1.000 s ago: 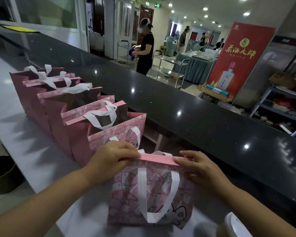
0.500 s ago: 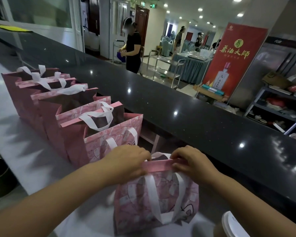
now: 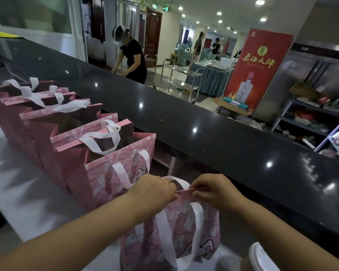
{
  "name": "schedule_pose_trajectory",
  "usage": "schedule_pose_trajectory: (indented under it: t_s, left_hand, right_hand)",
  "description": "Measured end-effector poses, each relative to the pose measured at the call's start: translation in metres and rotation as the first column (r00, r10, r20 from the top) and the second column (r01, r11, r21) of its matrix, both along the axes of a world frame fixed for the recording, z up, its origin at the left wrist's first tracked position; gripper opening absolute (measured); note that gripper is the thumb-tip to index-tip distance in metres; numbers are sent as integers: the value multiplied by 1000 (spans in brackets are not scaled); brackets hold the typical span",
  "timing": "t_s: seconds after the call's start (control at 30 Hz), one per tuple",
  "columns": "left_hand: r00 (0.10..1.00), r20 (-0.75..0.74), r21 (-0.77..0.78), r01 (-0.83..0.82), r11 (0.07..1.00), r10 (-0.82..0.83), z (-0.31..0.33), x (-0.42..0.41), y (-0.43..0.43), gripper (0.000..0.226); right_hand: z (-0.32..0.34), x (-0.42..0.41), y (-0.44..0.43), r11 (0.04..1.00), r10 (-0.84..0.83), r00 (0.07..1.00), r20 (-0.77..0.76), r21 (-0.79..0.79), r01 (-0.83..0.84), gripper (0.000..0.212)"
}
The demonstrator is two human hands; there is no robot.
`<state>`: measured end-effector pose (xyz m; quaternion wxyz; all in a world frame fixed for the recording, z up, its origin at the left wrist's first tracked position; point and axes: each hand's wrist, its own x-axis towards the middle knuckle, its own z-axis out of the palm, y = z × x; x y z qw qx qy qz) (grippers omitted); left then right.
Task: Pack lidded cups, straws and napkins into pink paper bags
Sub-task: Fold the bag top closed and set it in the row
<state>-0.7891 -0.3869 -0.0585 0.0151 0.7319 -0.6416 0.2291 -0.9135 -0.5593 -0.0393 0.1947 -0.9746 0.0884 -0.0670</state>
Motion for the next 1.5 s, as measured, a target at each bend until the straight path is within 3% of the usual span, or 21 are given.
schedule_pose_trajectory:
  t_s: [0.17, 0.27, 0.33, 0.43, 0.5, 0.6, 0.67, 0.8, 0.87, 1.27, 1.5]
  left_hand:
    - [998, 59, -18, 1, 1000, 0, -3, 3, 1, 33]
    - [999, 40, -9, -4, 1000, 5, -5, 9, 1, 42]
    - [997, 76, 44, -32, 999, 28, -5, 14, 0, 44]
    - [994, 103, 155, -51, 987, 35, -8, 19, -2, 36]
    - [995, 94, 136, -29, 990, 16, -14, 19, -4, 29]
    - [999, 41, 92, -9, 996, 5, -25, 21, -8, 44]
    - [999, 37, 104, -26, 994, 22, -23, 21, -9, 50]
    - [996, -23, 237, -74, 969, 82, -15, 22, -8, 48]
    - [991, -80, 319, -81, 944, 112, -10, 26, -8, 45]
    - [984, -165, 322, -13, 947, 70, -16, 48, 40, 54]
    - [947, -236, 248, -156, 956, 216, -19, 27, 81, 48]
  right_hand:
    - [-1, -2, -13, 996, 37, 997, -62, 86, -31, 3]
    - [1, -1, -13, 992, 40, 994, -98, 120, -28, 11]
    - [0, 3, -13, 997, 46, 987, -152, -61, -56, 18]
    - [-2, 11, -3, 896, 95, 991, -100, -426, -128, 28]
    - [-5, 13, 8, 822, 181, 983, 21, -552, -139, 33]
    - [-17, 14, 19, 779, 255, 952, 170, -619, -98, 27]
    - [-21, 15, 19, 770, 273, 937, 218, -634, -77, 30]
    - [-19, 14, 18, 772, 275, 896, 349, -635, 11, 67]
    - [-20, 13, 17, 780, 247, 891, 381, -623, 50, 74]
    - [-33, 9, 15, 844, 69, 858, 509, -489, 222, 73]
    - [-30, 10, 33, 845, -11, 873, 488, -462, 269, 64]
